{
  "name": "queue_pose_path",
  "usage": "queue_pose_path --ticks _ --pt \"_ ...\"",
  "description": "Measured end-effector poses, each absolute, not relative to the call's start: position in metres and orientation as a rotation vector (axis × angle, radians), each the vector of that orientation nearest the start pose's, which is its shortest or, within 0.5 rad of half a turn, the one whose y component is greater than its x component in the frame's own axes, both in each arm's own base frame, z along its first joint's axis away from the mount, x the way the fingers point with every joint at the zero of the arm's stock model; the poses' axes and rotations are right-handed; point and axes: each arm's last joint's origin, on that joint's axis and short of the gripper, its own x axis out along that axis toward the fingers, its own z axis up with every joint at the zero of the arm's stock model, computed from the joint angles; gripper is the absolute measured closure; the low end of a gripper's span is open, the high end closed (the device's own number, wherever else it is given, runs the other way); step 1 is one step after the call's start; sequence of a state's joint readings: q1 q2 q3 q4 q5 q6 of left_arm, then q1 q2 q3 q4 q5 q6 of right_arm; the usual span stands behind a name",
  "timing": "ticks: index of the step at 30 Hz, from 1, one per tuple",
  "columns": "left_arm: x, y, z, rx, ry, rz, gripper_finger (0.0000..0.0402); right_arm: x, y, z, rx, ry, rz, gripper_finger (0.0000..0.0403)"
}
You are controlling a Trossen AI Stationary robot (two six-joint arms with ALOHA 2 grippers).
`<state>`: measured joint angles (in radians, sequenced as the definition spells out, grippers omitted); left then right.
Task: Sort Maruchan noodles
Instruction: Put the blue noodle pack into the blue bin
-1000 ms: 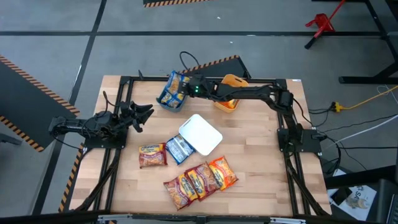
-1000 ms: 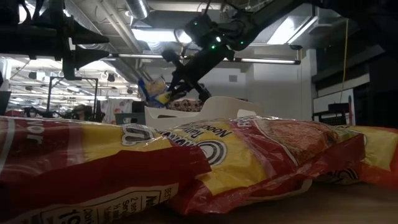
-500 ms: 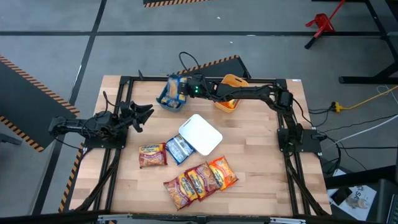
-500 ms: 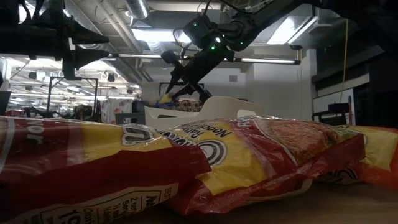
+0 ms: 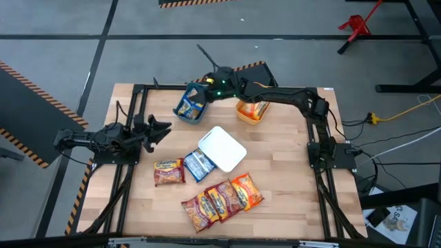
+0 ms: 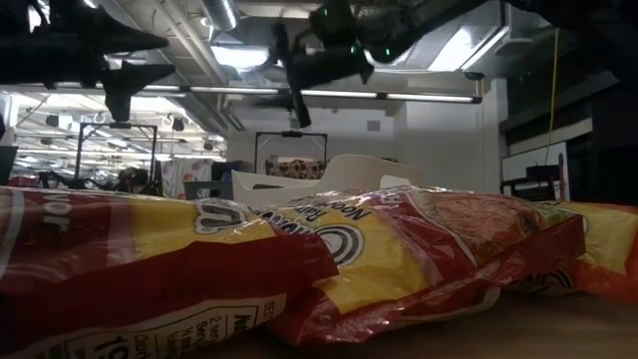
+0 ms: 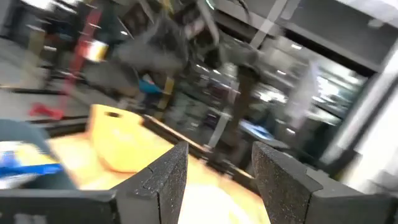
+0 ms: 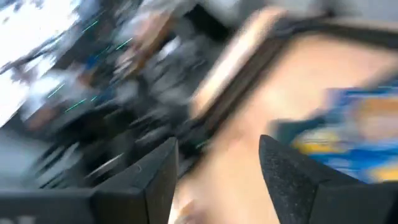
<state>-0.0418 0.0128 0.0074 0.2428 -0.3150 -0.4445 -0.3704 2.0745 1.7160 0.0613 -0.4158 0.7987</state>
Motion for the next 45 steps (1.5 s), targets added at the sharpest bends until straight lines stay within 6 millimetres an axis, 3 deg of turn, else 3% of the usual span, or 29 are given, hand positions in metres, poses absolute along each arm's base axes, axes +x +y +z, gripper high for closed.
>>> queue_pose_path --ticks 3,7,10,13,18,23,27,35,45 --pt "0.095 0.003 0.189 -0.528 -0.287 0.132 0.0227 0.458 -0.149 0.299 0.896 0.380 0.129 0.0194" --pt "0.093 0.003 0.195 -0.681 -0.360 0.074 0.0227 0.450 -0.128 0.344 0.827 0.397 0.246 0.0194" --pt "0.092 0.002 0.199 -0.685 -0.394 0.046 0.0227 0.436 -0.112 0.377 0.732 0.433 0.259 0.0194" --pt "0.092 0.002 0.200 -0.679 -0.400 0.033 0.0227 0.417 -0.092 0.397 0.624 0.544 0.216 0.0194" --pt "0.105 0.002 0.177 -0.755 -0.167 0.142 0.0227 0.380 -0.060 0.425 0.420 0.701 0.072 0.0194" --pt "0.117 0.001 0.159 -0.816 0.037 0.211 0.0227 0.355 -0.038 0.436 0.364 0.799 -0.022 0.0194" --pt "0.131 0.000 0.168 -0.796 0.140 0.239 0.0227 0.336 -0.024 0.442 0.349 0.851 -0.085 0.0194" --pt "0.170 0.002 0.176 -0.693 0.542 0.322 0.0227 0.308 -0.006 0.444 0.297 0.990 -0.228 0.0194" --pt "0.200 0.014 0.145 -0.697 0.758 0.053 0.0187 0.299 0.030 0.438 0.265 1.071 -0.237 0.0194"
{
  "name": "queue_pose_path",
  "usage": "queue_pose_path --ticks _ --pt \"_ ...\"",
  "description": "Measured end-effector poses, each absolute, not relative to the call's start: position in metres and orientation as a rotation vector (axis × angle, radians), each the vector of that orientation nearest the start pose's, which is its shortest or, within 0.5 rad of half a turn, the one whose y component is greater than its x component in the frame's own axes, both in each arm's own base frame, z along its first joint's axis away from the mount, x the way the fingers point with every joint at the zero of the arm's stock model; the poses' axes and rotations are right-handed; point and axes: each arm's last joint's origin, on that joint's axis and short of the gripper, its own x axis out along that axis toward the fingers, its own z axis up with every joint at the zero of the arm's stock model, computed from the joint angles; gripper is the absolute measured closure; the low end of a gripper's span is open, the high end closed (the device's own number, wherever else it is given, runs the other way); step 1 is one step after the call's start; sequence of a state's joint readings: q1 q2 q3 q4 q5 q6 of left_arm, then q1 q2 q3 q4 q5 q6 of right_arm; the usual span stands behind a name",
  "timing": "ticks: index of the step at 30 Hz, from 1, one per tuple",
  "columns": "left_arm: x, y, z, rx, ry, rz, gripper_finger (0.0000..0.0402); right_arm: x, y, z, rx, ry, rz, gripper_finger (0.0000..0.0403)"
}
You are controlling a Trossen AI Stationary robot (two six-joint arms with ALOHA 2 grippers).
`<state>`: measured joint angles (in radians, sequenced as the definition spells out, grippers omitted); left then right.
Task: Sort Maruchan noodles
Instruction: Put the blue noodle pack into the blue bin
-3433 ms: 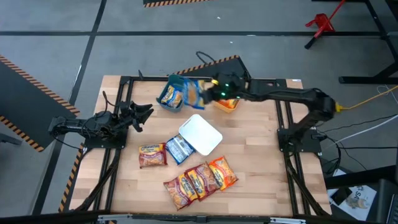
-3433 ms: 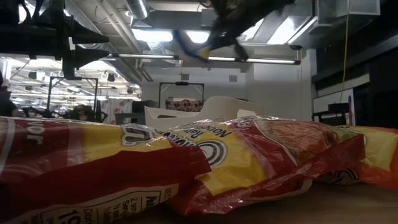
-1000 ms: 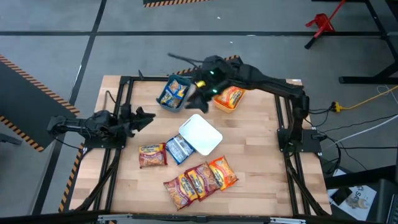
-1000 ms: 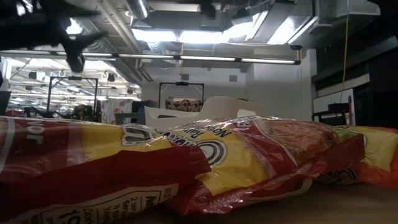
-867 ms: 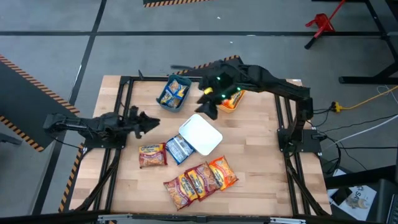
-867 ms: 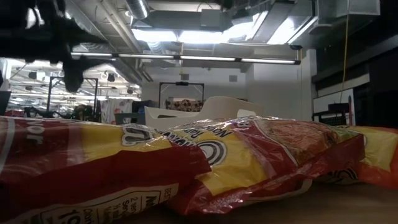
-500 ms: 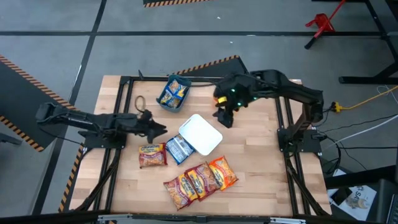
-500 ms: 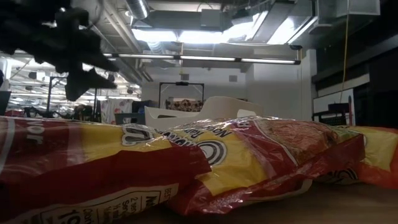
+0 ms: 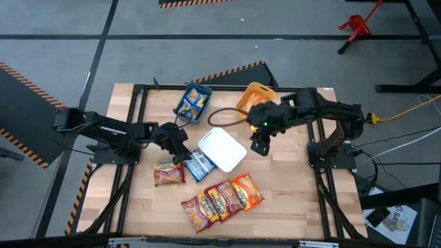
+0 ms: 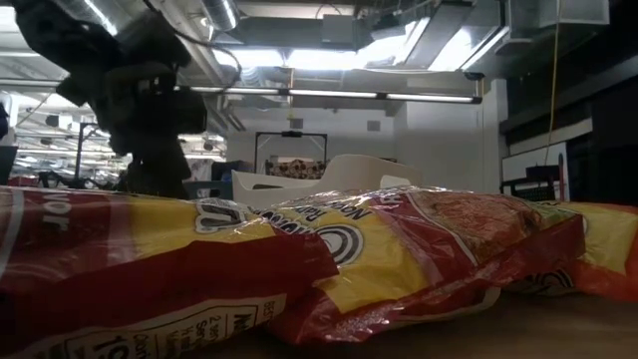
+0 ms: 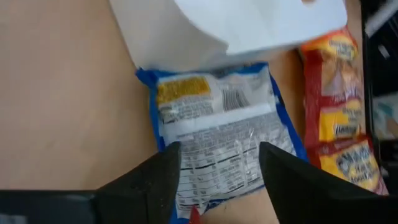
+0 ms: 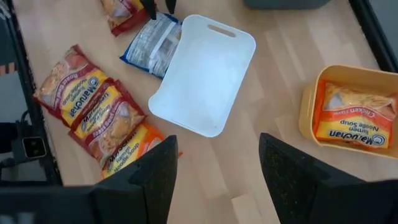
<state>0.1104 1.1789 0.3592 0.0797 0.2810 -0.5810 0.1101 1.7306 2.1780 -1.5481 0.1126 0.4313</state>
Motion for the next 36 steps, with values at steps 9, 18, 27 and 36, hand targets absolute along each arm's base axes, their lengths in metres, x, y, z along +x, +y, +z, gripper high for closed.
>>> queue_pose_path --ticks 9,18,27,36 --pt "0.211 0.018 0.125 -0.670 0.815 -0.031 0.0126 0.294 0.063 0.439 0.252 1.018 -0.328 0.0194" --pt "0.222 0.017 0.105 -0.703 0.839 -0.121 0.0109 0.289 0.096 0.437 0.222 0.942 -0.405 0.0194" --pt "0.222 0.016 0.102 -0.746 0.867 -0.147 0.0206 0.306 0.120 0.414 0.234 0.976 -0.443 0.0194" --pt "0.223 0.016 0.103 -0.755 0.853 -0.155 0.0356 0.327 0.138 0.387 0.184 1.042 -0.442 0.0194"
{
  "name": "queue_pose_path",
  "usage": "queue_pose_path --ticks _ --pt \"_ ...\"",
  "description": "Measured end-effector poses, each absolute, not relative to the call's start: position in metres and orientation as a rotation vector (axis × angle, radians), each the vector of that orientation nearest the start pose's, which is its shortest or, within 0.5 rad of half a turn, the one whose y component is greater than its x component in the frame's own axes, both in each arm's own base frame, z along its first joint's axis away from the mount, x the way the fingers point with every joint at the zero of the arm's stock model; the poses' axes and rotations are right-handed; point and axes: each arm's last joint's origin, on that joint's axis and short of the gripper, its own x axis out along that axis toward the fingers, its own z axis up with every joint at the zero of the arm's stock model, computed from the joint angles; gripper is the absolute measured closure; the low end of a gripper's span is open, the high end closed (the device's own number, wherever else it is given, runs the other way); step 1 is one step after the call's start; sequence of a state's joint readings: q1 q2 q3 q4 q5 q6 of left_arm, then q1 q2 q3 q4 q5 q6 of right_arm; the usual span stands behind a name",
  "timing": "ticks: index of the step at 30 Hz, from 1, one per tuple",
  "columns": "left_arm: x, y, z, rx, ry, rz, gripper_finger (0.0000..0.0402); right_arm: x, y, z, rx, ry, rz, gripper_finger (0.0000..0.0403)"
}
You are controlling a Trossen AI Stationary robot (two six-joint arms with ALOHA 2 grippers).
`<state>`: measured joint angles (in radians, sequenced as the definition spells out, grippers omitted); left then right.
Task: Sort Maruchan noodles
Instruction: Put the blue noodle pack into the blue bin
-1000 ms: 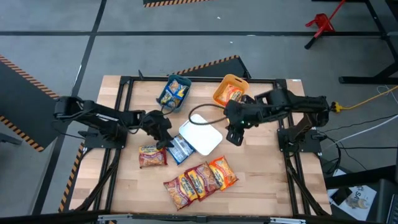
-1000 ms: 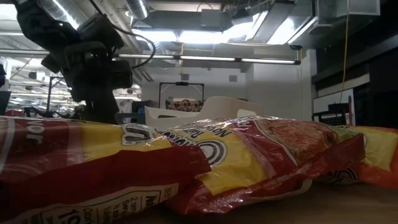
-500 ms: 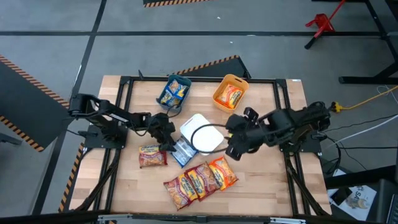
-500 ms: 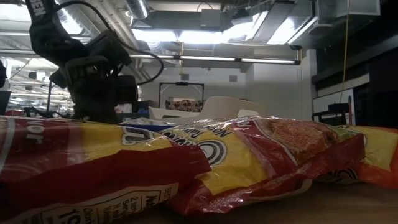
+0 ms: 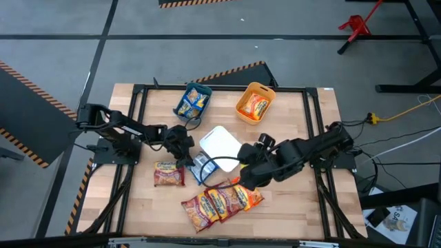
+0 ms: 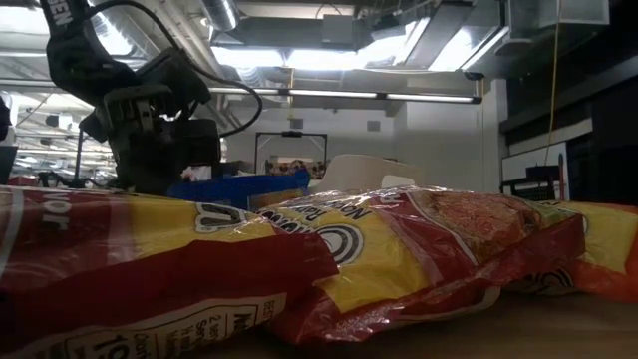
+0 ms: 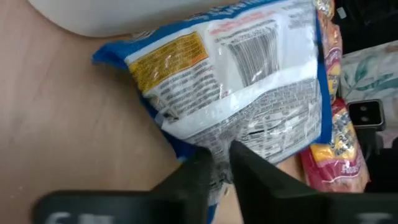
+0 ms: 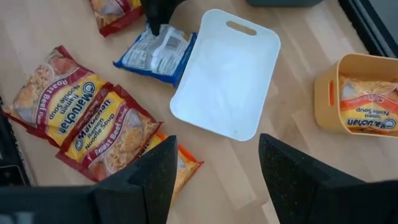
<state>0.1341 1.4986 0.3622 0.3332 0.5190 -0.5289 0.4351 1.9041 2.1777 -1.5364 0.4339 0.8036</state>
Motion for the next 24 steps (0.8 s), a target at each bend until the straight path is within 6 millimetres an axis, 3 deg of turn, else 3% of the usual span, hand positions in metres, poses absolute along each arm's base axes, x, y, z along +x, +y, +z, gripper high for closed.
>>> queue_pose_path --ticks 4,8,11,19,24 --pt "0.223 0.015 0.103 -0.784 0.855 -0.161 0.0394 0.332 0.144 0.386 0.063 1.023 -0.371 0.0194" --pt "0.223 0.015 0.103 -0.787 0.856 -0.163 0.0398 0.343 0.150 0.386 -0.259 0.956 -0.239 0.0194" --pt "0.223 0.015 0.103 -0.794 0.857 -0.161 0.0399 0.363 0.148 0.377 -0.461 0.947 -0.103 0.0194" --pt "0.223 0.015 0.104 -0.765 0.846 -0.164 0.0399 0.429 0.129 0.328 -0.577 0.931 0.263 0.0194" --pt "0.223 0.016 0.103 -0.730 0.845 -0.161 0.0399 0.454 0.130 0.290 -0.654 0.941 0.429 0.0194"
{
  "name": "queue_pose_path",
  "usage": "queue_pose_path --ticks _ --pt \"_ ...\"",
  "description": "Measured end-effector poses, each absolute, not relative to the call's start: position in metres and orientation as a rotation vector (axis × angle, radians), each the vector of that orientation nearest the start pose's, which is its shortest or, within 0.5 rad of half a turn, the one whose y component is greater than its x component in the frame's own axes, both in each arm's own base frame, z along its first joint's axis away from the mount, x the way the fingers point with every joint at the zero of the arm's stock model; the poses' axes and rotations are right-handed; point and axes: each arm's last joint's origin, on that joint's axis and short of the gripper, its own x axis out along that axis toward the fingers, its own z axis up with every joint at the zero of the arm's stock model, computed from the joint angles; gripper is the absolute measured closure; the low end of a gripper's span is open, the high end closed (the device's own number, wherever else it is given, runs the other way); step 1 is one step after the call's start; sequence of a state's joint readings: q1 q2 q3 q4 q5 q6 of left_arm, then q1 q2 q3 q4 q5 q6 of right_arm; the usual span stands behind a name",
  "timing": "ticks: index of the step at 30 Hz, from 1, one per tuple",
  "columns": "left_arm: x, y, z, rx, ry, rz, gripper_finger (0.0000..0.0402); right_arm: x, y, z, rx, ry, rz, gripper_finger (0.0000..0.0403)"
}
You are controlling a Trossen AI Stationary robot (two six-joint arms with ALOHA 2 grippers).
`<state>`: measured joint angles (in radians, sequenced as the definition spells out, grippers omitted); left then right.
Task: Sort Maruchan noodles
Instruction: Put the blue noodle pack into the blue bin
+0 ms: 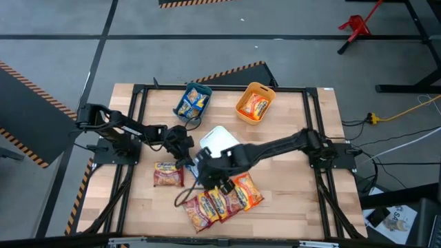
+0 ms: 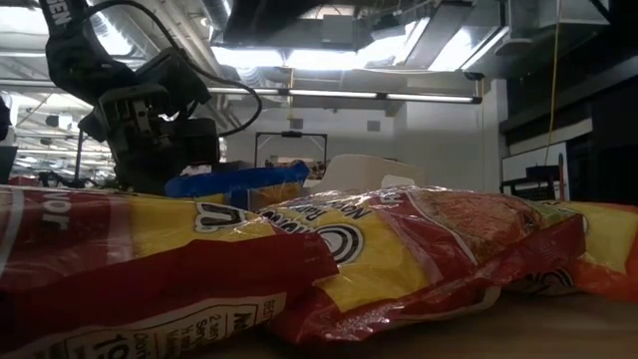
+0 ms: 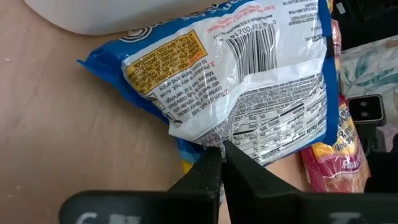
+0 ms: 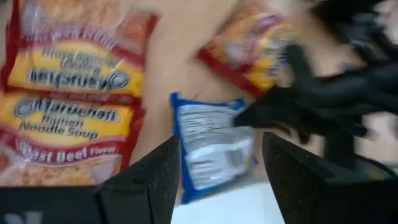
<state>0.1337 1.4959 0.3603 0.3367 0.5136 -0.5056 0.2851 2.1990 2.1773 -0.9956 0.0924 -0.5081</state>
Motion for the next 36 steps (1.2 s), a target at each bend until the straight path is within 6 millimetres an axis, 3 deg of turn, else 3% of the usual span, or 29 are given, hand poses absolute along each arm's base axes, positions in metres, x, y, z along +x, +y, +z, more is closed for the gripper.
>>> queue_pose_path --ticks 3,9,18,26,36 --pt "0.223 0.017 0.103 -0.716 0.843 -0.129 0.0400 0.459 0.140 0.270 -0.723 0.969 0.486 0.0194" --pt "0.223 0.017 0.102 -0.705 0.838 -0.101 0.0400 0.472 0.148 0.233 -0.846 1.030 0.411 0.0194" --pt "0.223 0.017 0.102 -0.708 0.840 -0.098 0.0400 0.481 0.149 0.201 -0.869 1.084 0.402 0.0194" --pt "0.223 0.018 0.102 -0.679 0.839 -0.093 0.0400 0.489 0.139 0.190 -0.947 1.105 0.242 0.0194" --pt "0.222 0.017 0.102 -0.649 0.843 -0.127 0.0400 0.487 0.121 0.187 -0.871 1.188 0.303 0.0194"
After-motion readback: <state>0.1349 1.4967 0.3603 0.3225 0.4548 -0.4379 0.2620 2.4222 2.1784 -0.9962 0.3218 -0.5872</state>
